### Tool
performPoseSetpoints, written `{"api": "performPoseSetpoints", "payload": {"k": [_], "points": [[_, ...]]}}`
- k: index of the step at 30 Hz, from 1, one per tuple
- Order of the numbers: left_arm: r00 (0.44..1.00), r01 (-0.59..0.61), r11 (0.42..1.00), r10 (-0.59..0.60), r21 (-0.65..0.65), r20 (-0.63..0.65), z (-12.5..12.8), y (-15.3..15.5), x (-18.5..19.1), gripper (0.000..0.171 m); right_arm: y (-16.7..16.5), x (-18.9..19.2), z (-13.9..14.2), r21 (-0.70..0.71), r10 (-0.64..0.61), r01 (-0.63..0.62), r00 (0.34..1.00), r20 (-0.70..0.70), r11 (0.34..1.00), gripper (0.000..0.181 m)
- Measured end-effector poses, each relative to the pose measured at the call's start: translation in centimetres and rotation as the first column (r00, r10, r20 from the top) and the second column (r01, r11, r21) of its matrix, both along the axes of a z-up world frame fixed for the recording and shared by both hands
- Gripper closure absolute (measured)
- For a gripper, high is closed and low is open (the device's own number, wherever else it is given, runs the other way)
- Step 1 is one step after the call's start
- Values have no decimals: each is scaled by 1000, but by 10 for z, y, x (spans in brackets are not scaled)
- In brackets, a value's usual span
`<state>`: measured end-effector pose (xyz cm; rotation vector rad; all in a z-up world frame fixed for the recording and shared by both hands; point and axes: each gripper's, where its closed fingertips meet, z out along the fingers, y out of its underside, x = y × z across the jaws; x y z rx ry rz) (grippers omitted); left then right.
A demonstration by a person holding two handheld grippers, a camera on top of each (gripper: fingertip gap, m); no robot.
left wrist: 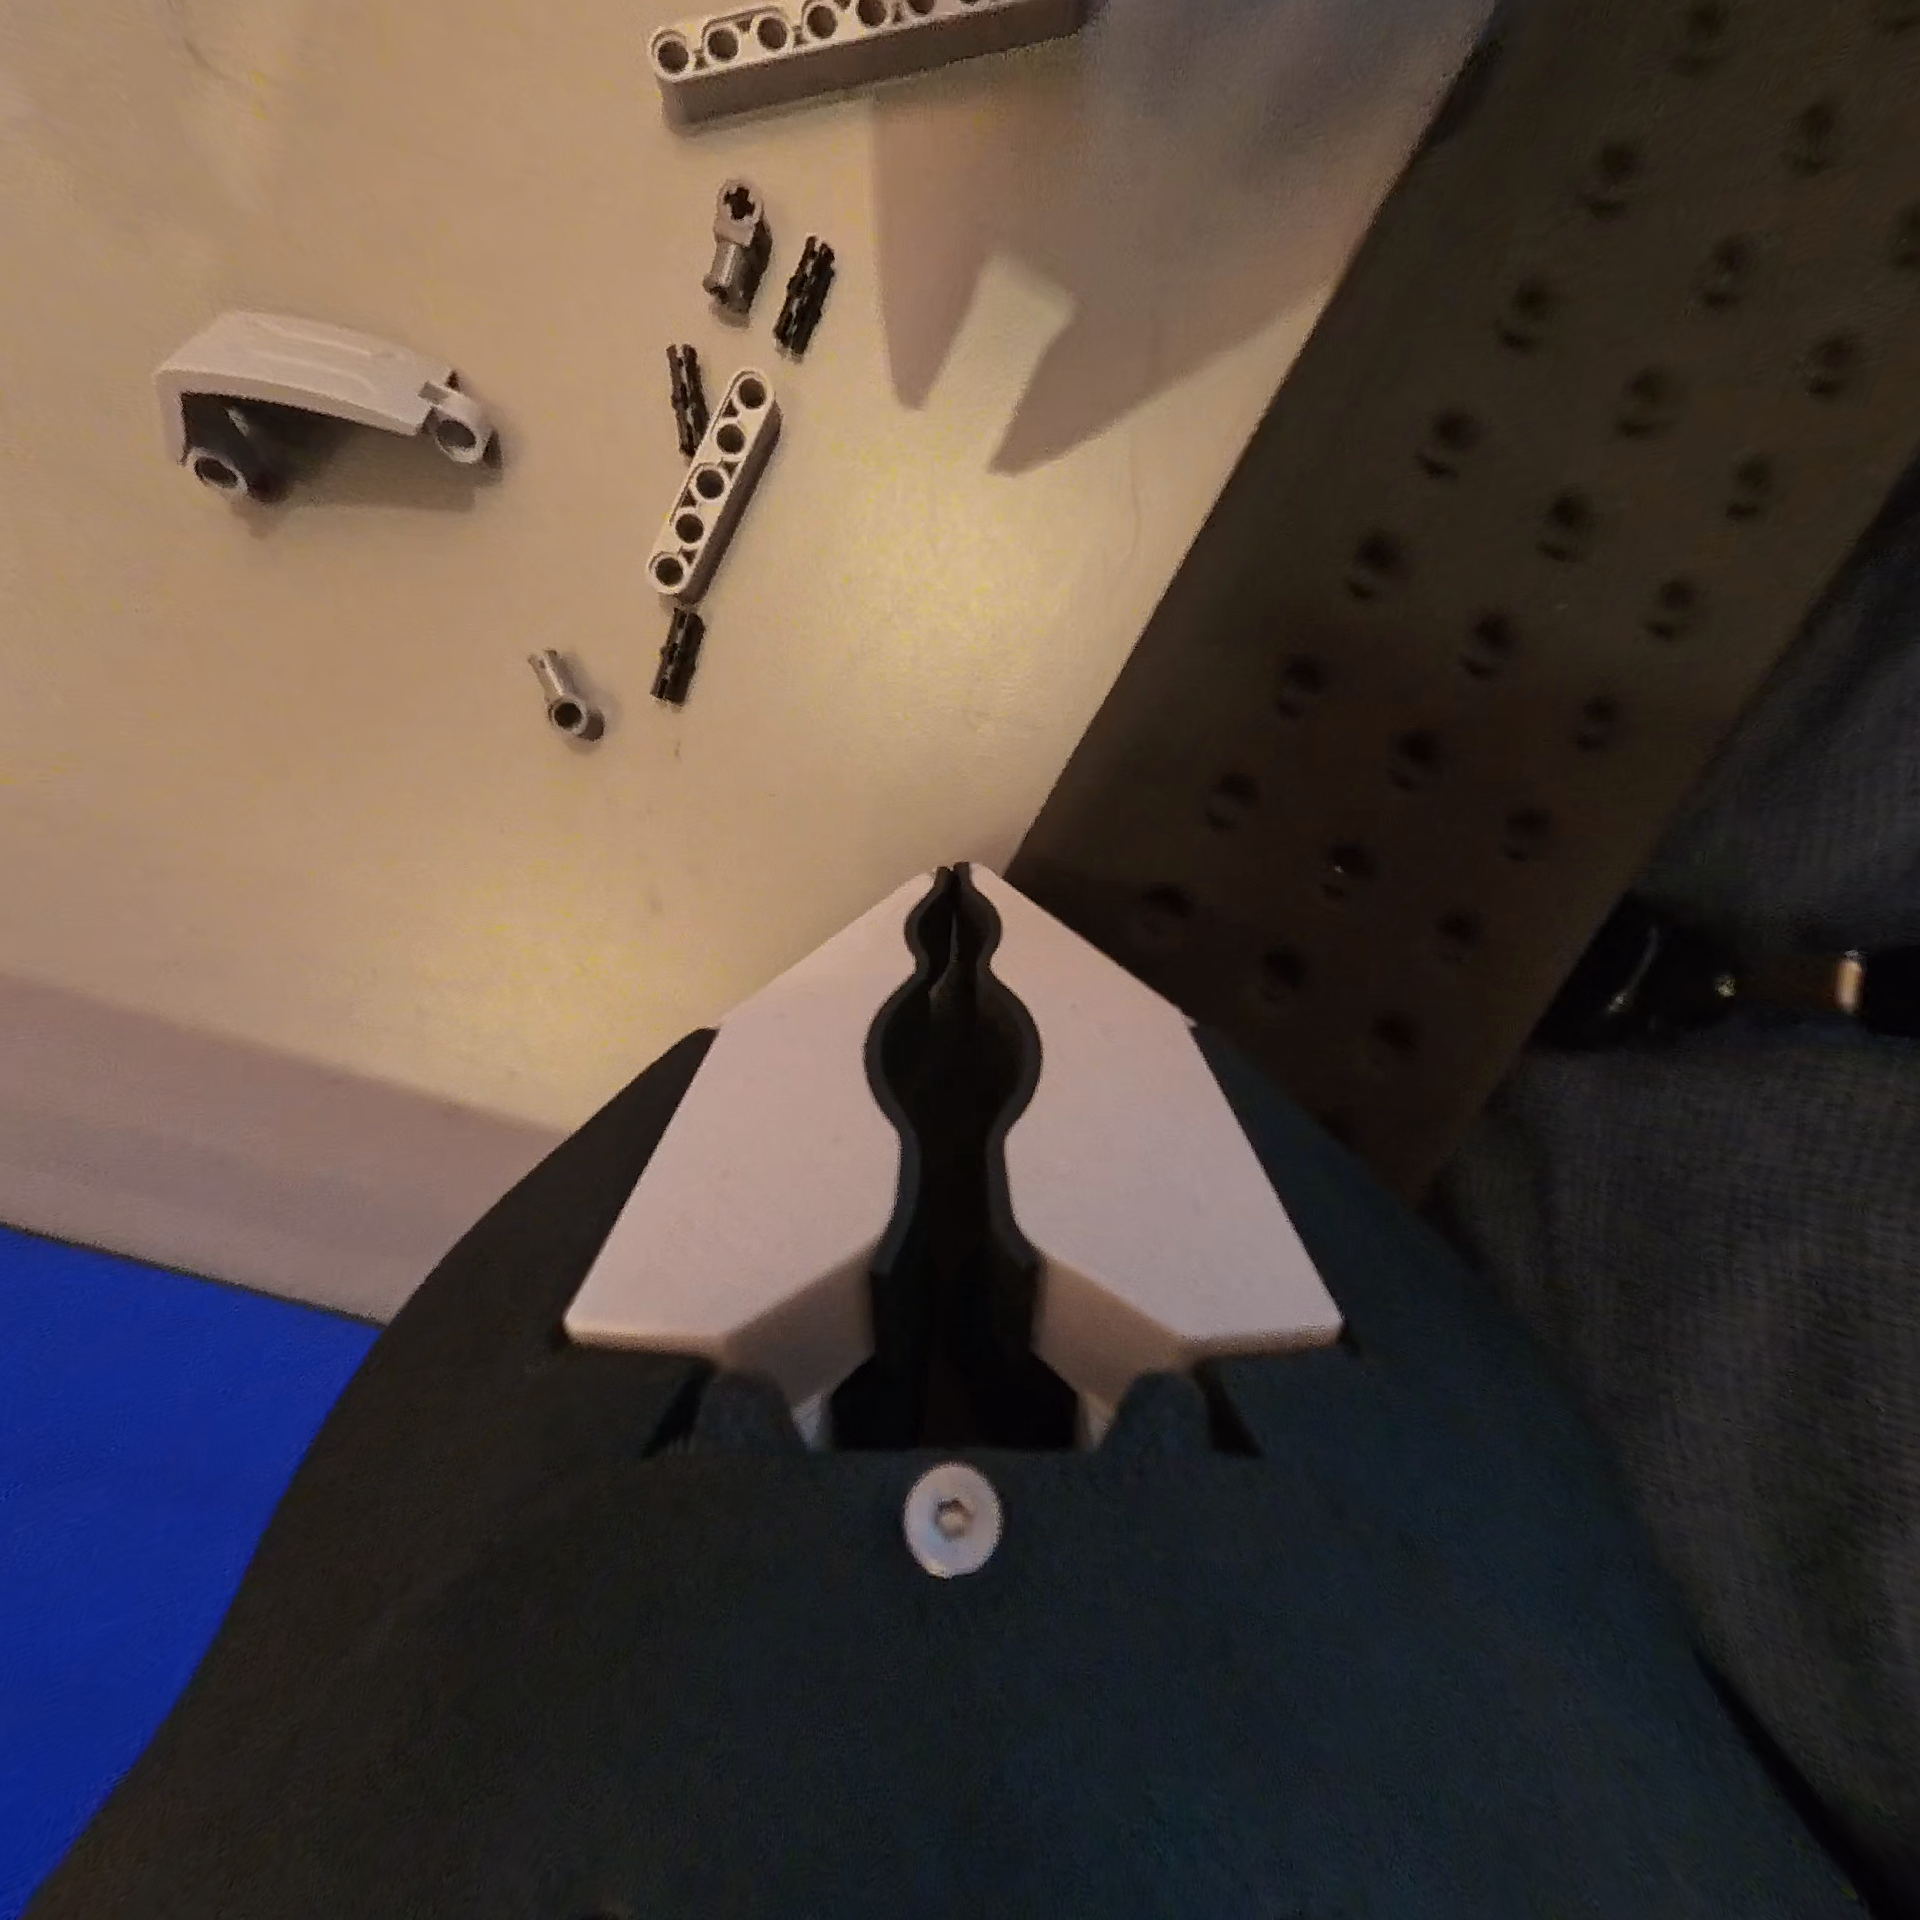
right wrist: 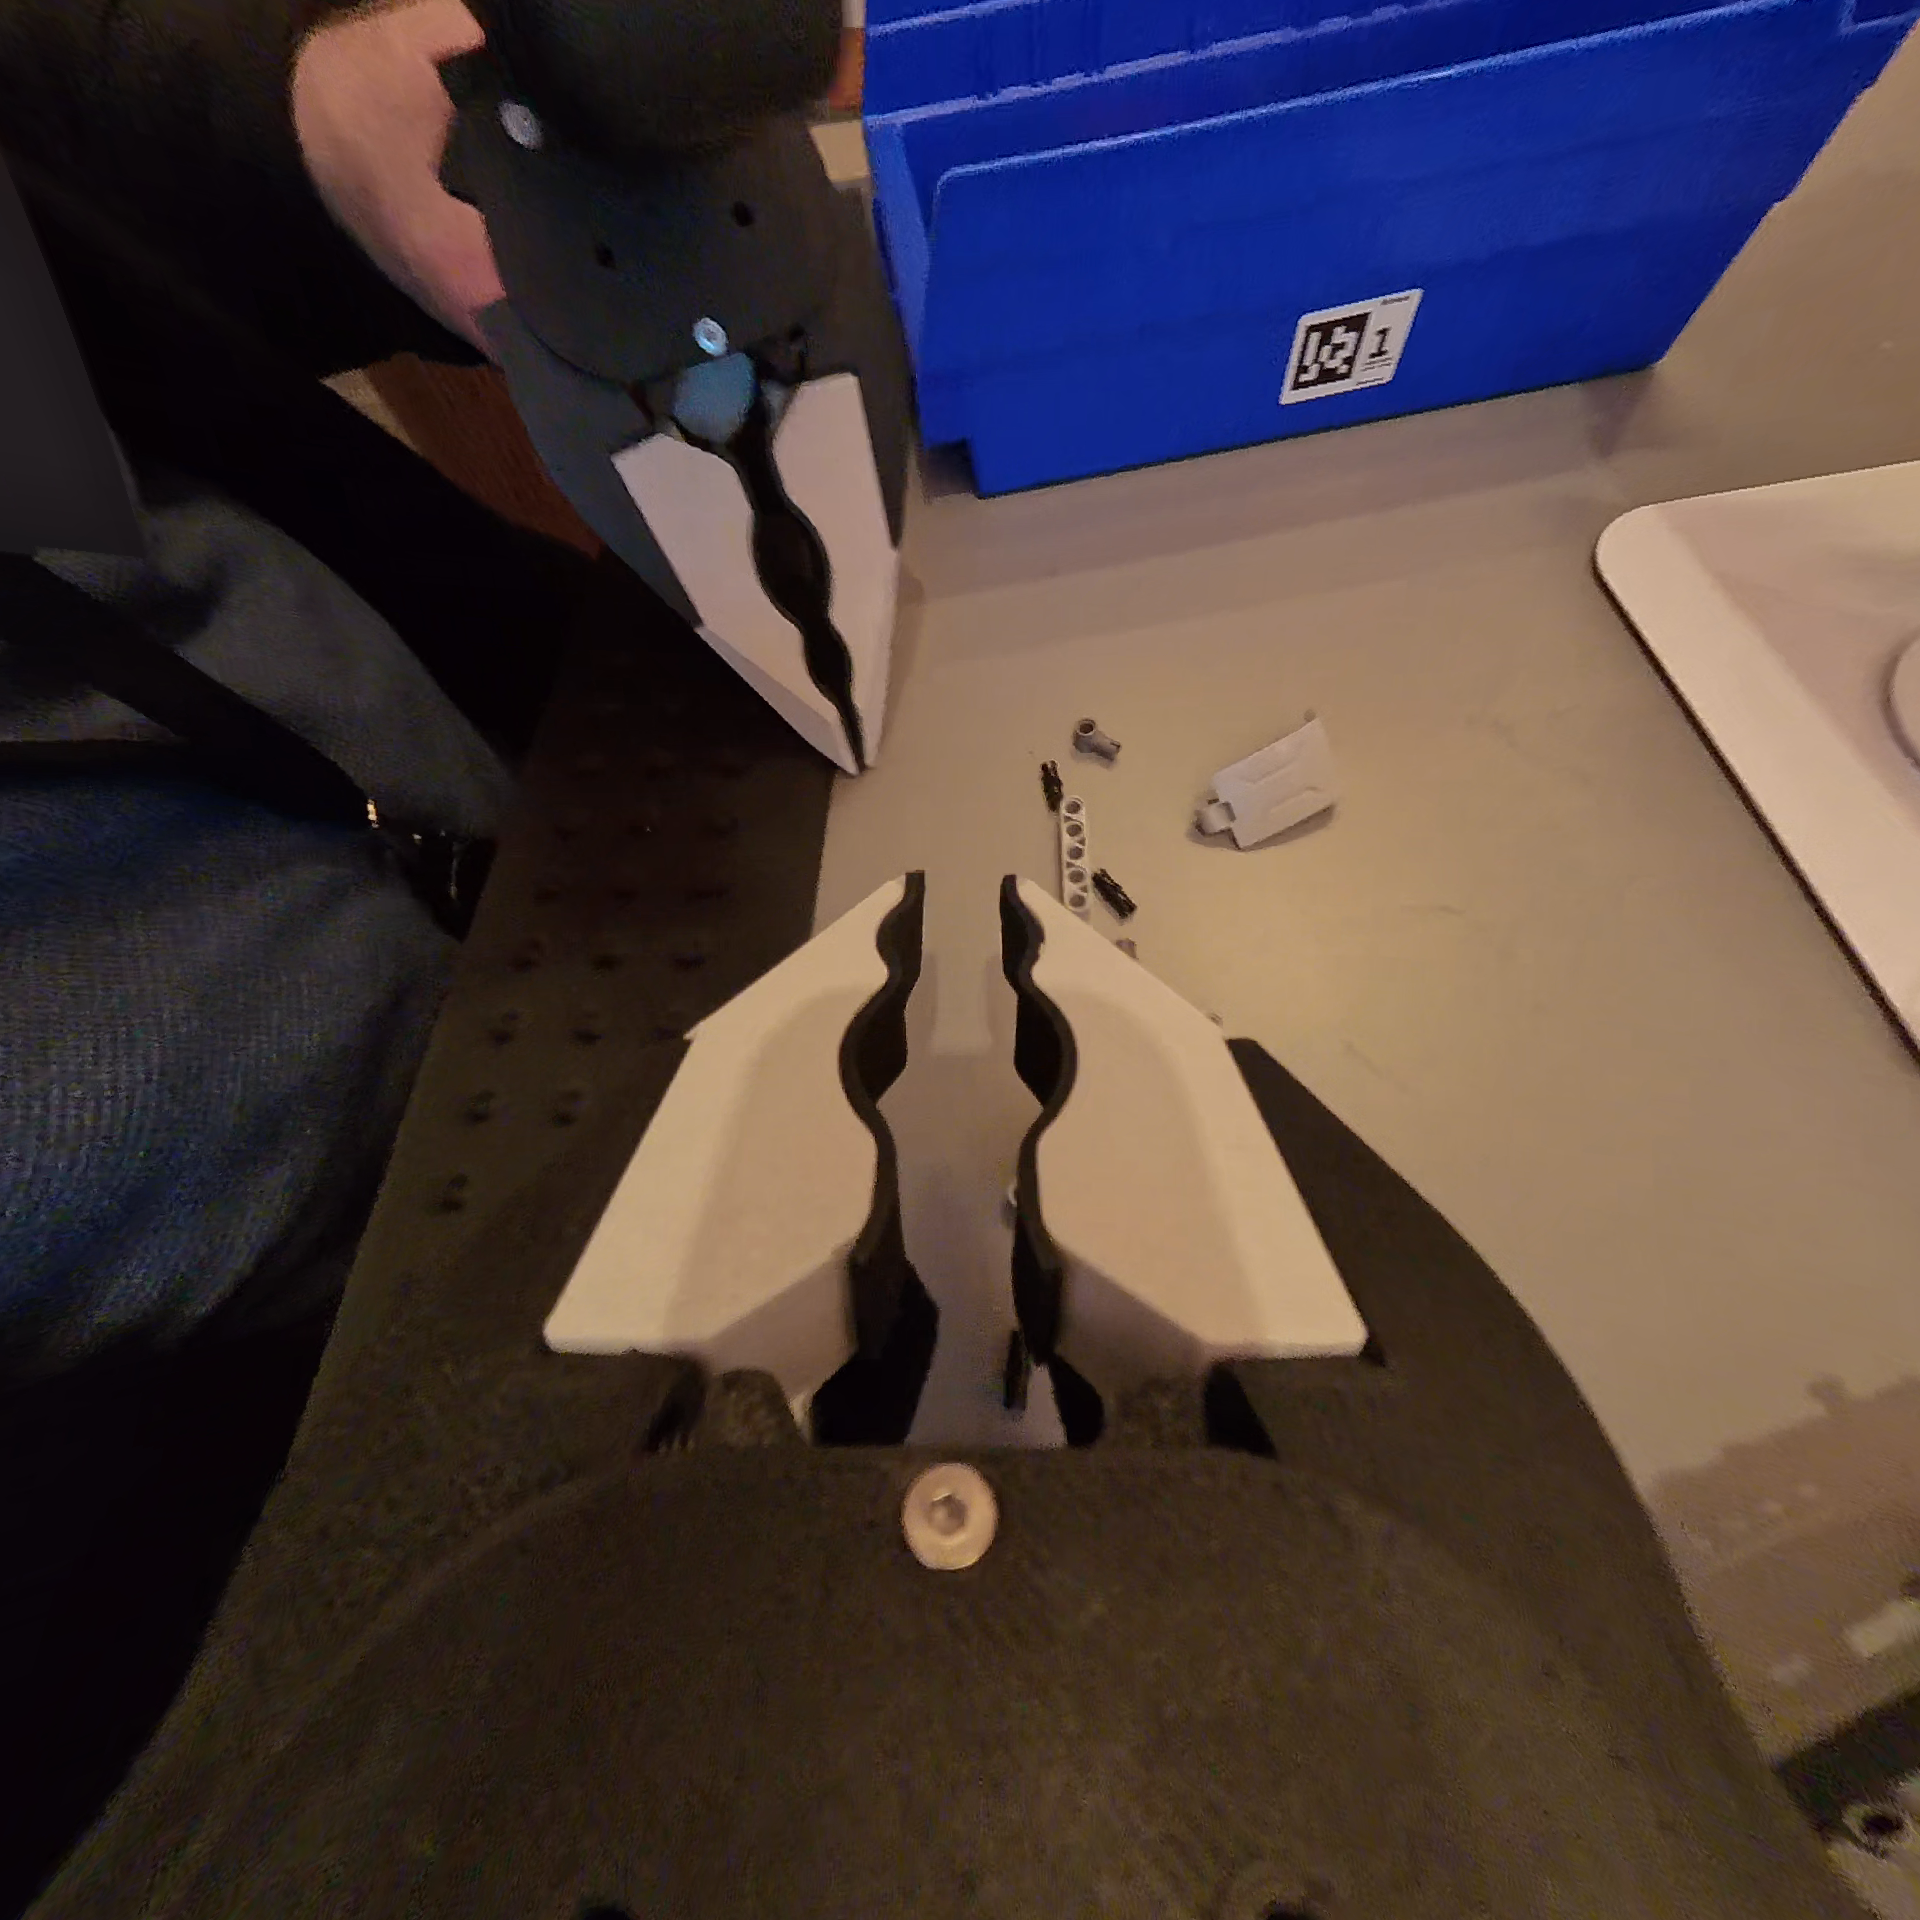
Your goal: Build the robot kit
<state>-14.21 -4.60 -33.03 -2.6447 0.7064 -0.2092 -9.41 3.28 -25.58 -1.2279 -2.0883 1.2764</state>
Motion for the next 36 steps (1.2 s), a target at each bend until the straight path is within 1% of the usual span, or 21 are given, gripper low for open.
{"api": "performPoseSetpoints", "payload": {"k": [2, 4, 7, 9, 12, 14, 16, 17, 18, 19, 21, 22, 24, 25, 26, 27, 28, 30, 31, 33, 36], "points": [[999, -30, 1000, 30, 1, 38, -2, 3, 2, 171, -8, -1, 0, -12, 25, -25, 1000, 1, 1000, 169], [995, -32, 999, 30, 28, 91, -2, 8, 9, 171, -15, -3, -5, -4, 49, -49, 999, 12, 999, 169], [957, -87, 996, 80, 12, 280, 0, 15, 22, 171, -19, -5, -12, 2, 64, -64, 997, 38, 998, 169], [930, -102, 995, 97, -6, 354, 2, 17, 27, 167, -19, -6, -15, -7, 65, -65, 997, 48, 998, 169], [945, -83, 996, 69, 32, 321, 0, 24, 29, 171, -18, -8, -16, -14, 60, -59, 997, 44, 998, 169], [954, -71, 993, 39, 99, 297, 3, 29, 32, 171, -16, -8, -15, -23, 53, -53, 998, 33, 998, 168], [956, -73, 979, 15, 189, 293, 18, 30, 29, 171, -13, -9, -12, -43, 43, -42, 999, 20, 998, 166], [949, -102, 966, 22, 238, 315, 30, 30, 25, 171, -12, -10, -11, -55, 37, -36, 999, 14, 998, 165], [944, -131, 952, 34, 276, 329, 41, 29, 18, 166, -11, -11, -10, -64, 31, -31, 999, 8, 997, 164], [945, -169, 937, 65, 305, 321, 51, 26, 5, 165, -10, -12, -9, -70, 25, -25, 1000, 3, 997, 163], [941, -257, 885, 138, 388, 309, 78, 17, -27, 162, -8, -13, -10, -75, 17, -16, 1000, 4, 997, 162], [934, -319, 845, 204, 429, 293, 93, 11, -50, 159, -8, -13, -10, -73, 14, -14, 1000, 6, 997, 162], [893, -449, 729, 387, 517, 229, 121, -7, -106, 144, -8, -14, -11, -70, 15, -14, 1000, 4, 997, 162], [852, -499, 665, 493, 555, 175, 131, -20, -137, 138, -8, -14, -11, -68, 13, -13, 1000, 2, 998, 162], [792, -543, 605, 599, 583, 117, 138, -37, -169, 134, -8, -14, -11, -65, 11, -11, 1000, 0, 998, 162], [729, -576, 542, 680, 611, 84, 143, -53, -195, 129, -8, -15, -11, -64, 11, -11, 1000, -1, 998, 162], [671, -608, 483, 736, 631, 83, 147, -67, -216, 126, -8, -15, -11, -62, 10, -10, 1000, -3, 998, 162], [549, -686, 368, 828, 628, 114, 144, -93, -252, 111, -8, -15, -11, -60, 5, -6, 1000, -8, 998, 162], [504, -719, 333, 854, 610, 127, 137, -102, -264, 107, -7, -15, -11, -62, 3, -4, 1000, -9, 998, 162], [442, -783, 287, 881, 552, 167, 118, -112, -279, 98, -6, -15, -11, -67, -2, 1, 1000, -13, 998, 162], [365, -829, 222, 910, 513, 197, 93, -127, -295, 99, -4, -15, -12, -78, -7, 6, 1000, -11, 997, 162]]}}
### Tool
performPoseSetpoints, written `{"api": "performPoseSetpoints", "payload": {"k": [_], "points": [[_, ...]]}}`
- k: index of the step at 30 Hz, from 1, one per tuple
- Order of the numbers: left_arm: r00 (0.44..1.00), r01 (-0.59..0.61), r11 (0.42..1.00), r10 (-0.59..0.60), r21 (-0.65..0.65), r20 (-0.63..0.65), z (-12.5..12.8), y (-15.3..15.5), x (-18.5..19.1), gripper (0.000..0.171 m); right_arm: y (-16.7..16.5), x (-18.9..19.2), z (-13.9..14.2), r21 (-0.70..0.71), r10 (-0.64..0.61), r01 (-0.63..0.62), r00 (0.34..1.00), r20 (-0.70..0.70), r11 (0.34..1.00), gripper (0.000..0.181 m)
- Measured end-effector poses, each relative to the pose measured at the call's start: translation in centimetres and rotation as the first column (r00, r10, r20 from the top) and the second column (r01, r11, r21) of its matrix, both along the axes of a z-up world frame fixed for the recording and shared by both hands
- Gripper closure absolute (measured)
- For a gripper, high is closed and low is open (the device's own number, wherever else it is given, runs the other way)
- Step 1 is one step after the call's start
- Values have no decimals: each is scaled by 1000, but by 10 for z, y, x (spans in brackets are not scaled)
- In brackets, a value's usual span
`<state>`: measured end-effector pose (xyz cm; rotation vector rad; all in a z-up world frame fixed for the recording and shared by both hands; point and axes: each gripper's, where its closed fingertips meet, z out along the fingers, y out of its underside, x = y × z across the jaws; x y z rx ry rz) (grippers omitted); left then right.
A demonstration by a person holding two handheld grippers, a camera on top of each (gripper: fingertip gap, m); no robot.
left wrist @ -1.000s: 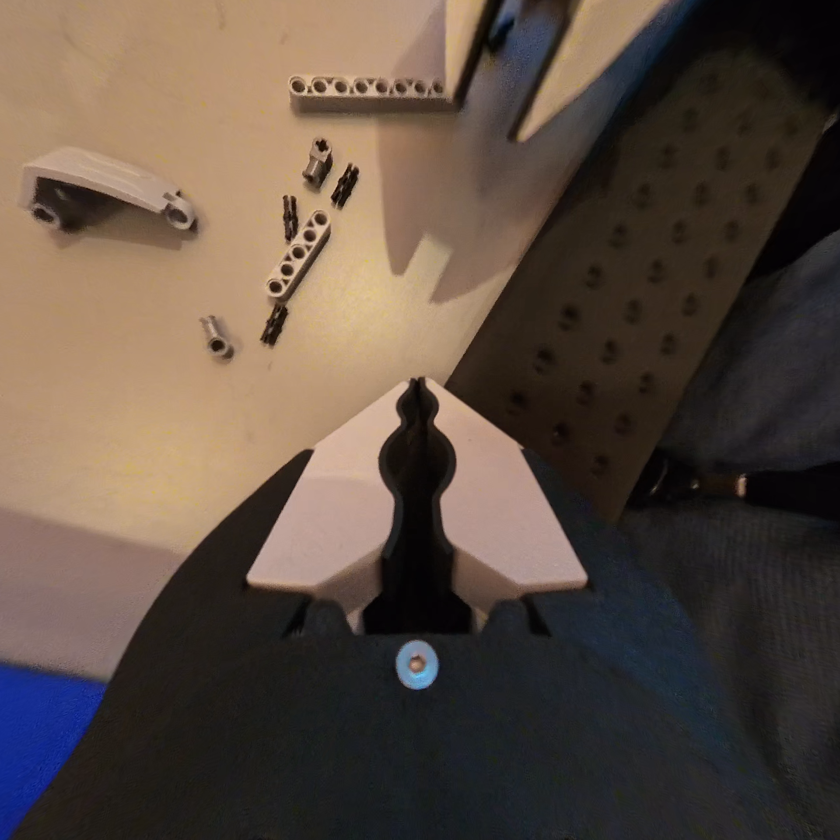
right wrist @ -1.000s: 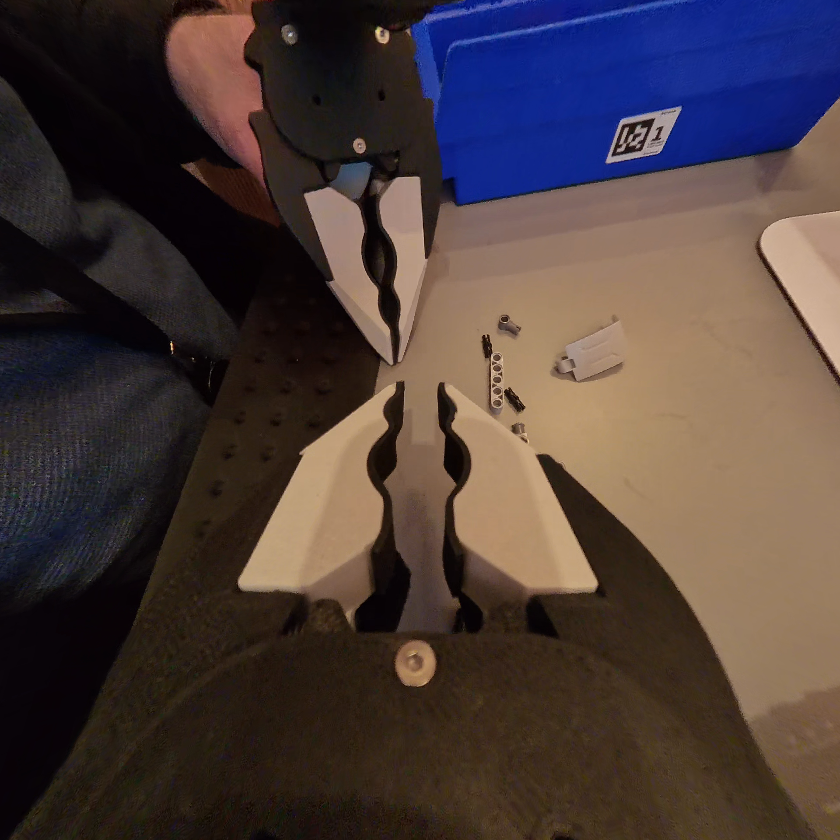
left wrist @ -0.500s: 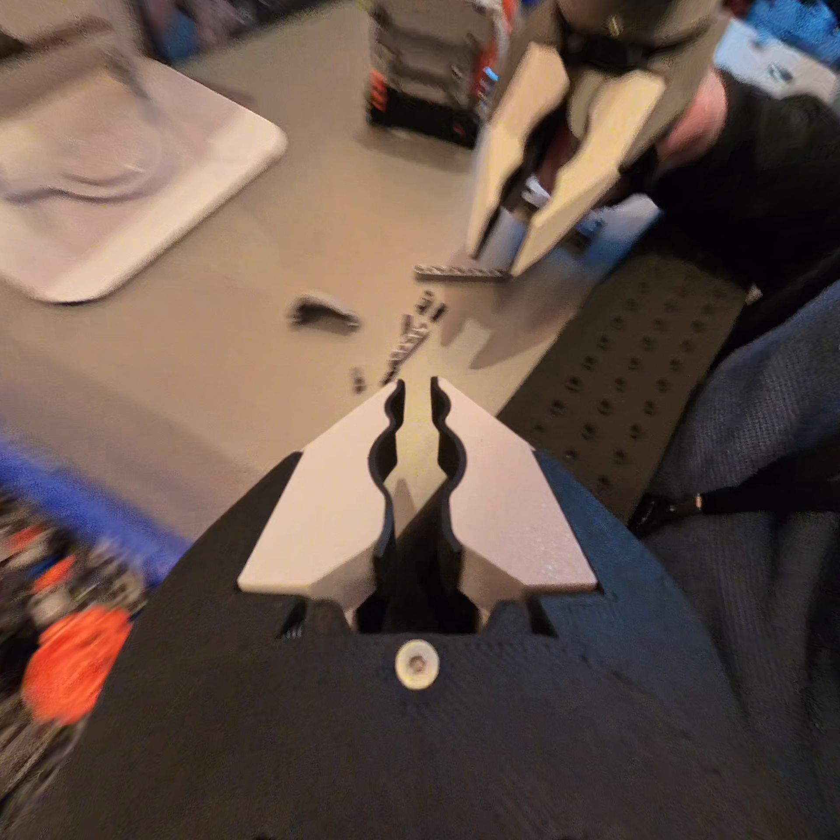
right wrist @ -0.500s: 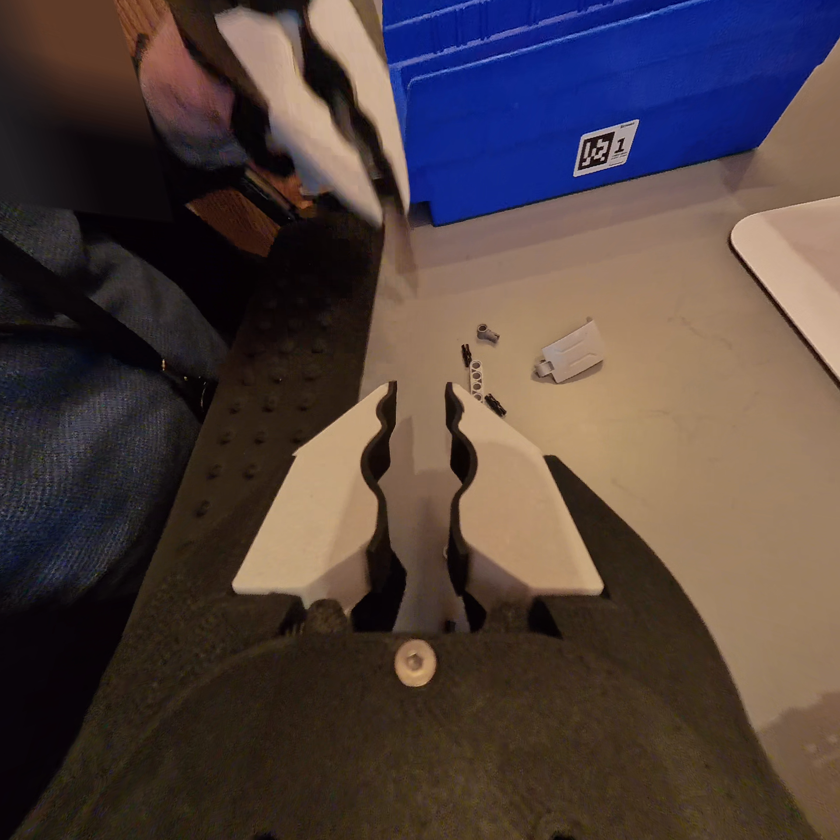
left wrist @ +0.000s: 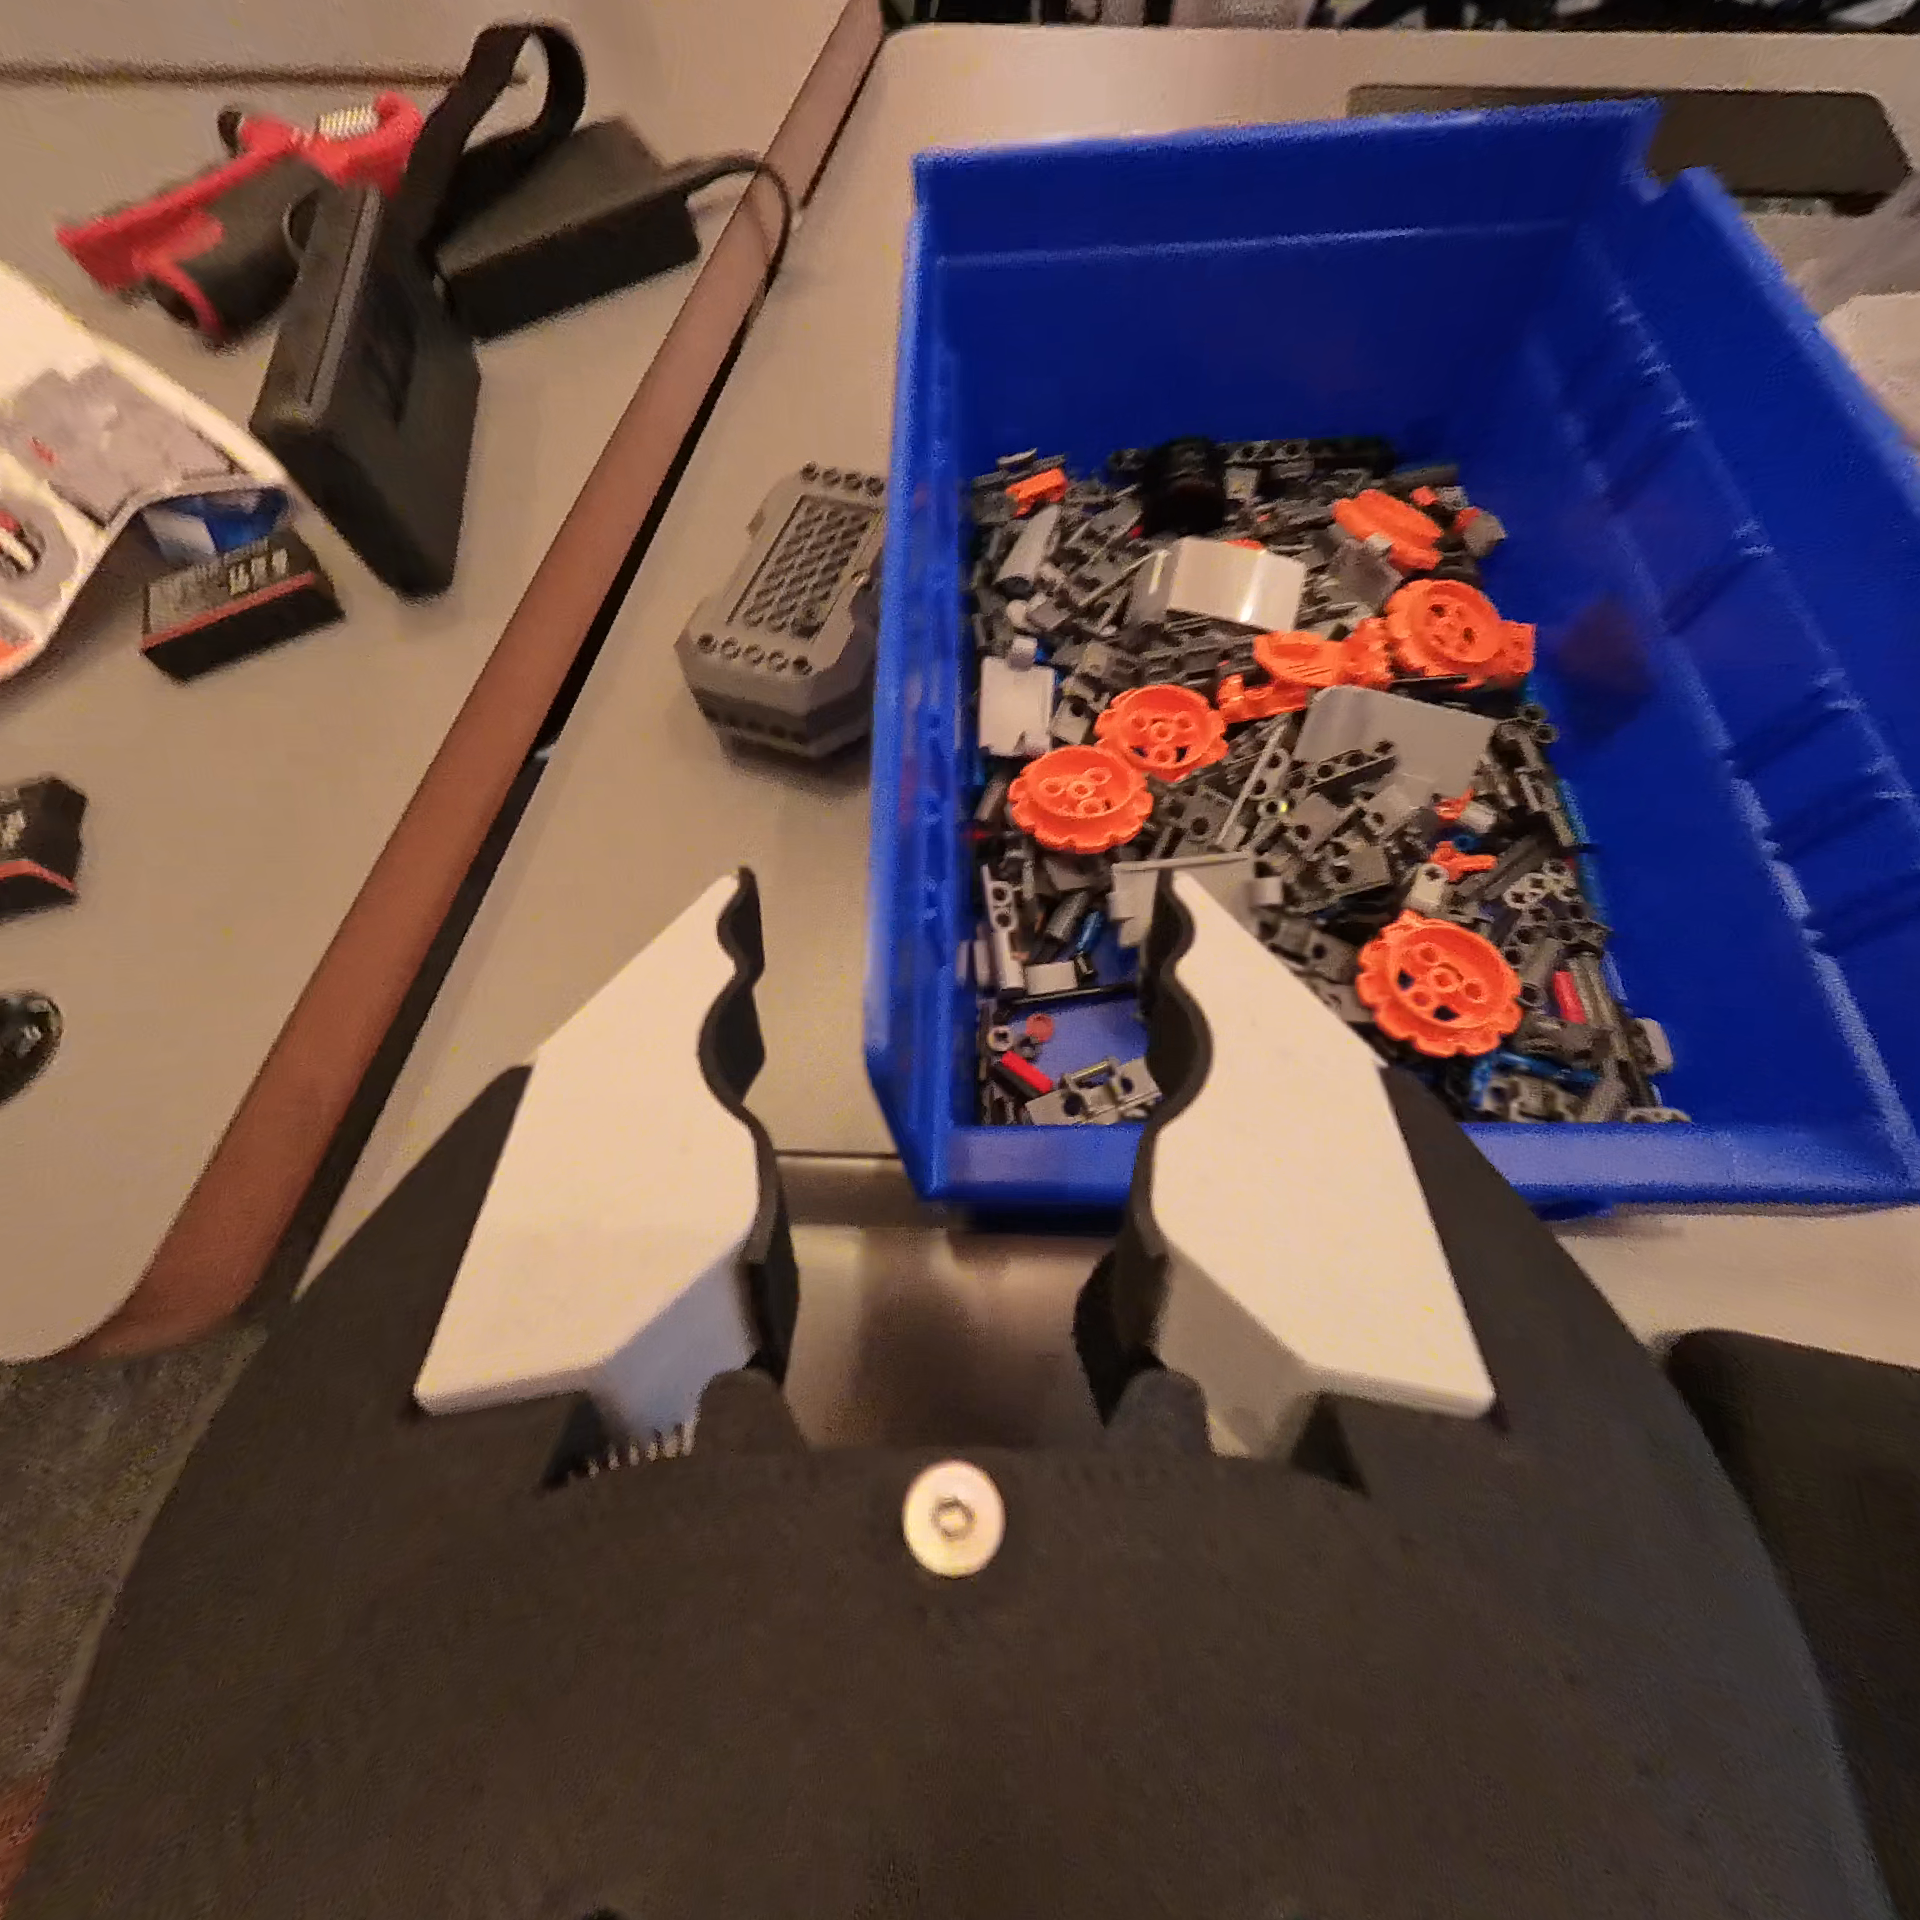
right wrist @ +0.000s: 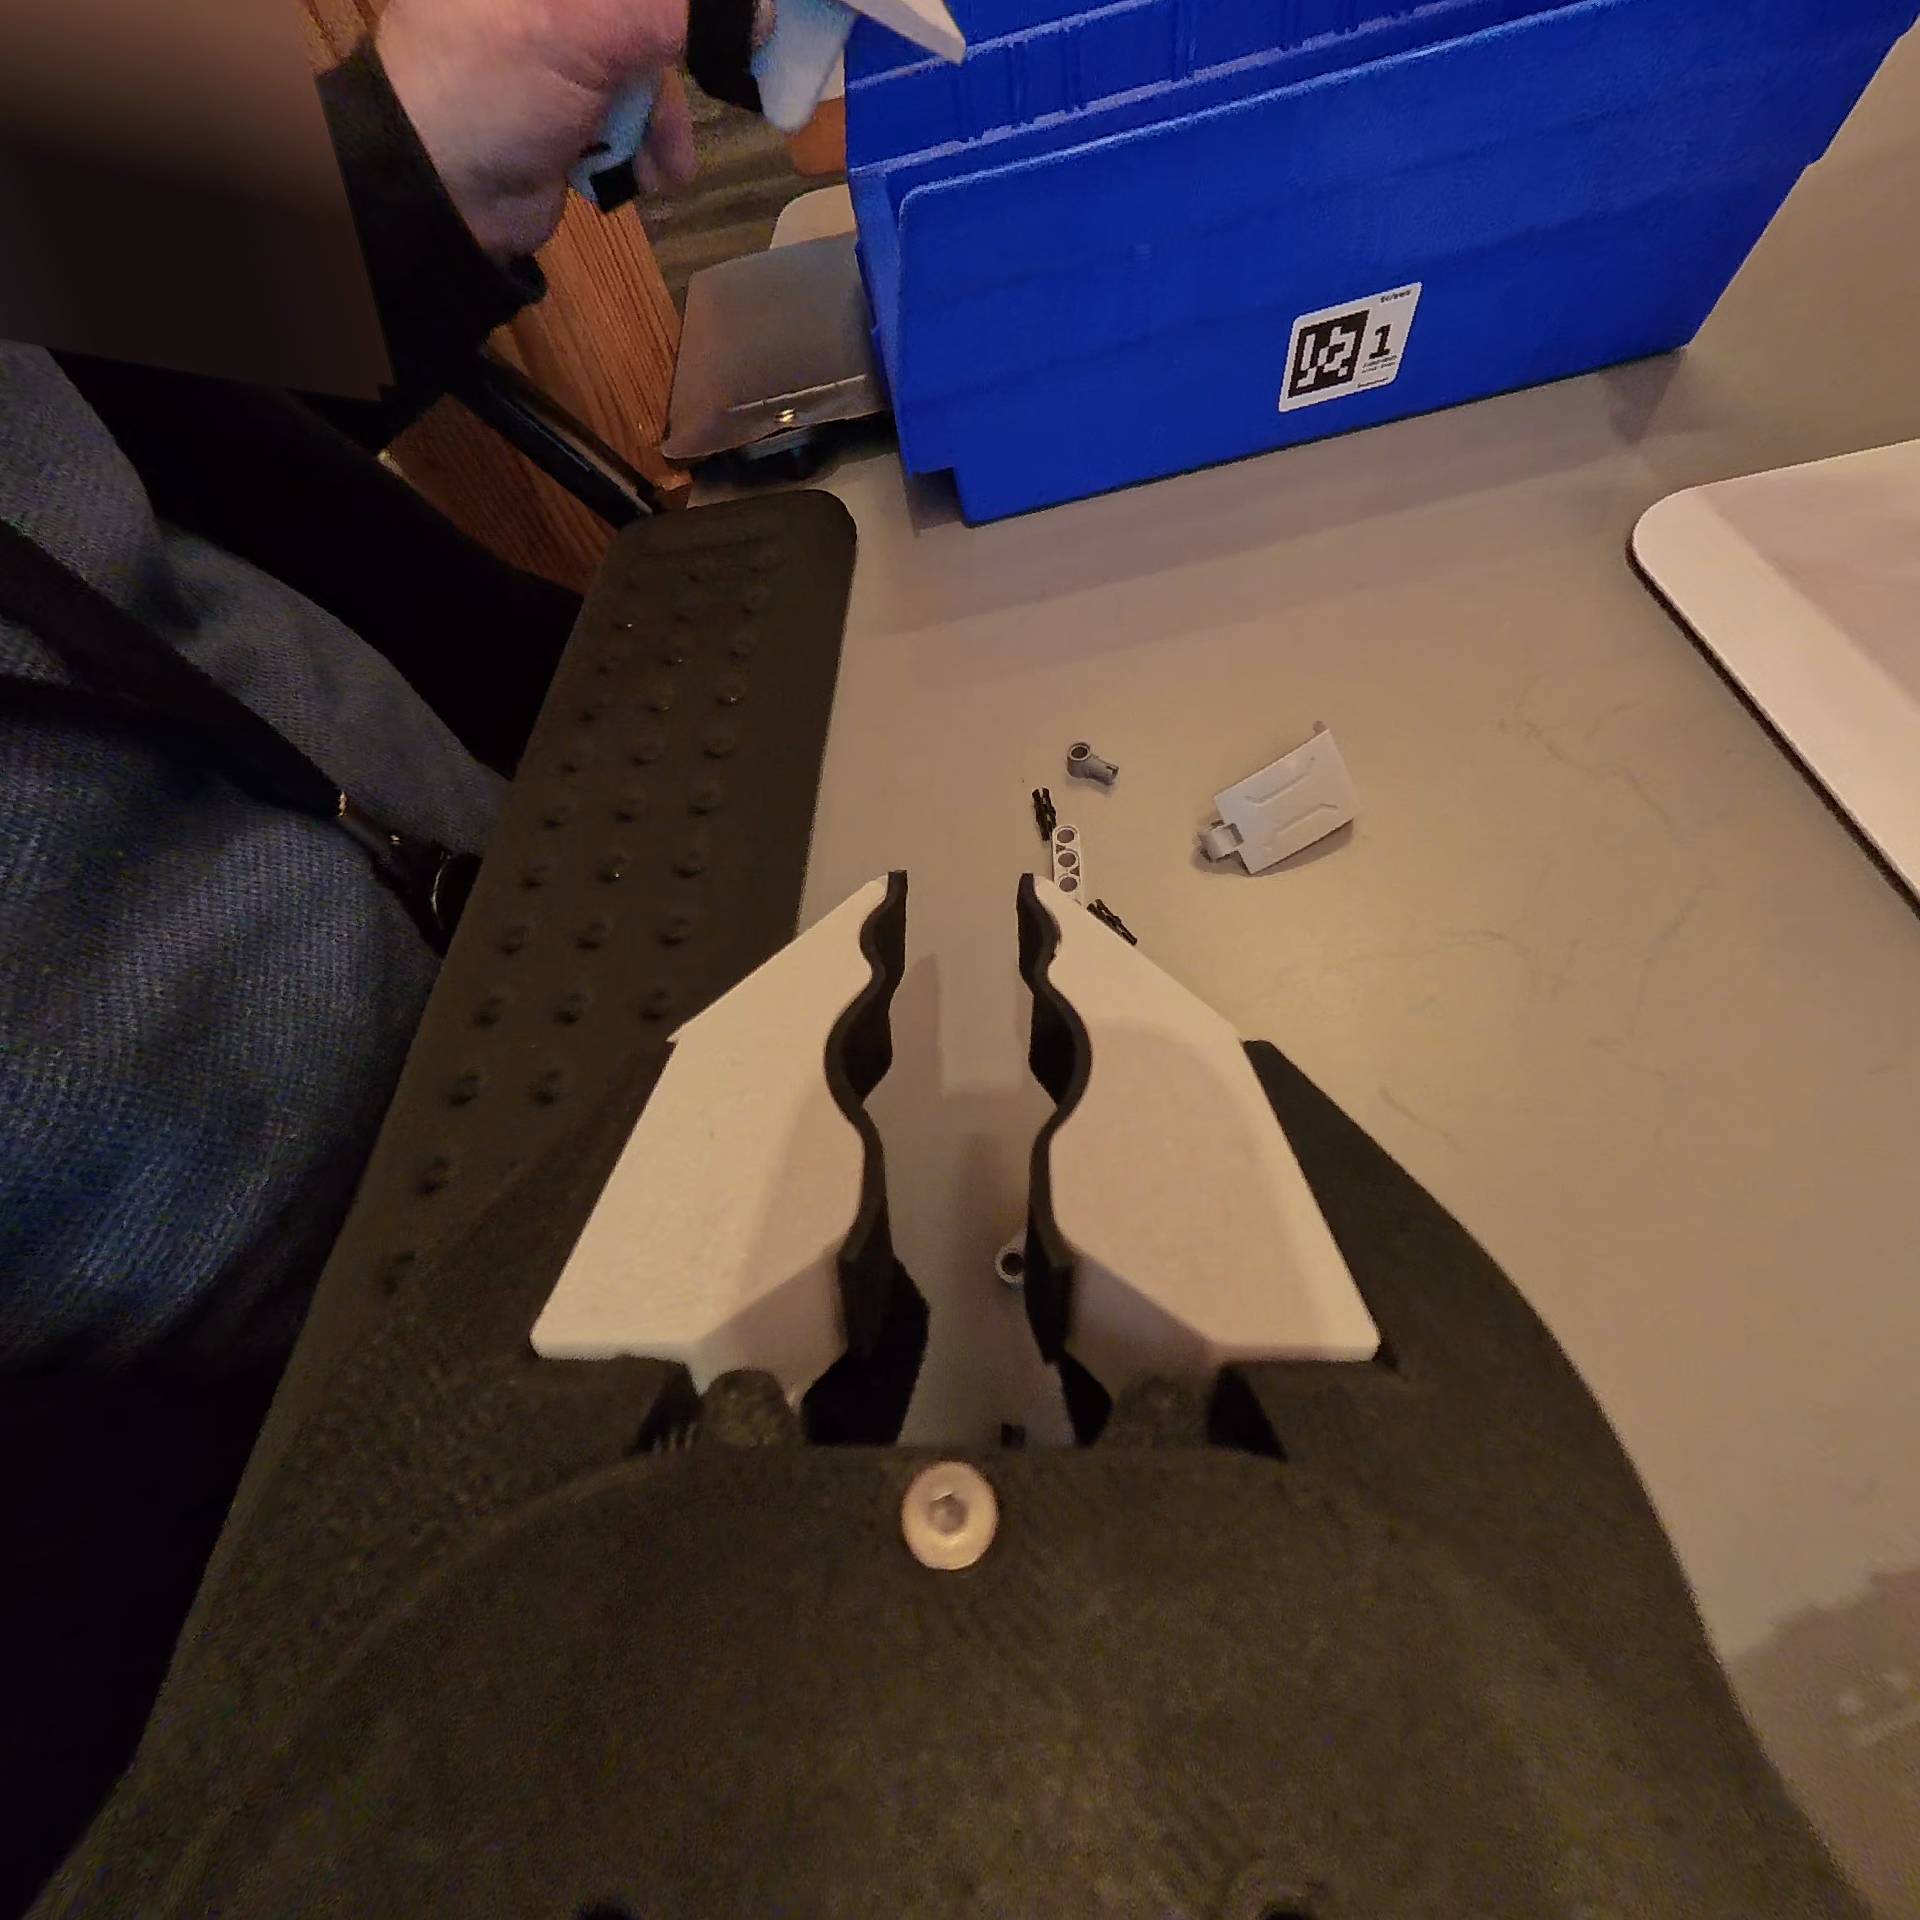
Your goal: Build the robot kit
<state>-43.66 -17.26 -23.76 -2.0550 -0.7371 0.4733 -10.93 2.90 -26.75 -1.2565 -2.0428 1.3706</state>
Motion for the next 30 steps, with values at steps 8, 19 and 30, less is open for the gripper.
{"api": "performPoseSetpoints", "payload": {"k": [8, 19, 30], "points": [[983, 24, 998, -35, 62, 178, -40, 7, 4, 170, 1, -1, -4, -20, 4, -4, 1000, 15, 1000, 163], [979, 164, 986, -163, 3, 124, -43, 43, 56, 162, 7, -3, -11, -39, -11, 12, 999, 37, 999, 163], [948, 297, 954, -299, 29, 109, -42, 61, 102, 153, 12, -4, -6, -83, -22, 23, 1000, 10, 996, 163]]}}
